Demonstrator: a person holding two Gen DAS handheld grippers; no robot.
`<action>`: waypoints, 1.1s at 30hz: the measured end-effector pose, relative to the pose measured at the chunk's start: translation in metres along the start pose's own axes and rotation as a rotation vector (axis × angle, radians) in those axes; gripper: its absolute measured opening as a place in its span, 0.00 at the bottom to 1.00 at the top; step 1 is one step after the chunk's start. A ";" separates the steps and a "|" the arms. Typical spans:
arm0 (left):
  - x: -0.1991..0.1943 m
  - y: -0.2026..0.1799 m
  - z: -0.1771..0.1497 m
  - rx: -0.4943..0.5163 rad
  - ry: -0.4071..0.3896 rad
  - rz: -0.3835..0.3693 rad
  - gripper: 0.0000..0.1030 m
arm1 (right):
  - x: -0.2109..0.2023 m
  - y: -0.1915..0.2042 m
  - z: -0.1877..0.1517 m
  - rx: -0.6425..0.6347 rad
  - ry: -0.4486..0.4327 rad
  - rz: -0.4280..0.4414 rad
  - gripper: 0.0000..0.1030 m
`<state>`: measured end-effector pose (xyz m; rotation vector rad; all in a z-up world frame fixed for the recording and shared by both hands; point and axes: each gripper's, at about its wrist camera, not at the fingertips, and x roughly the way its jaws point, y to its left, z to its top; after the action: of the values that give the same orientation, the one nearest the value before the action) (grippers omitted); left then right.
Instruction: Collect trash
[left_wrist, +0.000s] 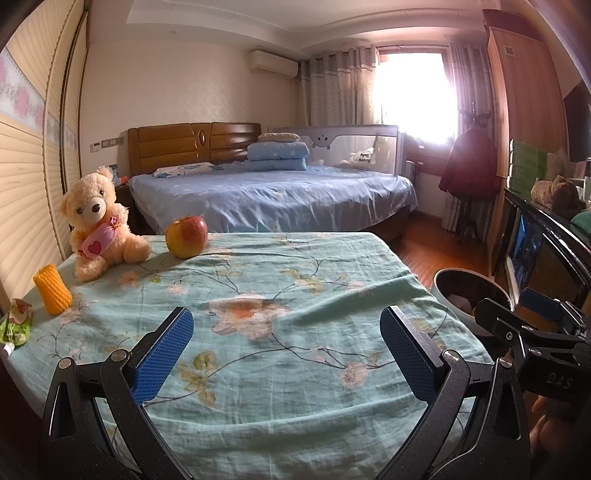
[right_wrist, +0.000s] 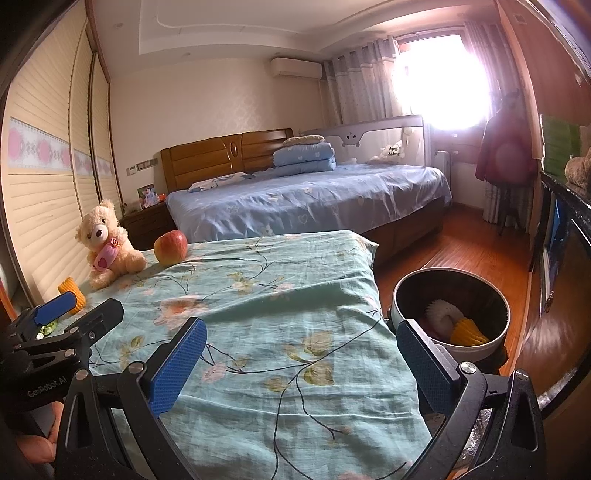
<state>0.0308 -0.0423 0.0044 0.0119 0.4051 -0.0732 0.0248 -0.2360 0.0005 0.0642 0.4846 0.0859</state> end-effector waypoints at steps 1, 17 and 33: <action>0.000 0.000 0.000 0.000 0.000 0.000 1.00 | 0.001 0.000 0.000 0.000 0.001 0.001 1.00; 0.008 0.002 -0.002 -0.002 0.017 -0.002 1.00 | 0.009 -0.001 0.000 0.004 0.017 0.015 1.00; 0.013 0.005 -0.004 -0.005 0.031 -0.001 1.00 | 0.014 -0.001 -0.001 0.007 0.032 0.022 1.00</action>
<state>0.0412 -0.0383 -0.0041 0.0076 0.4359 -0.0731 0.0364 -0.2358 -0.0069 0.0751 0.5167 0.1073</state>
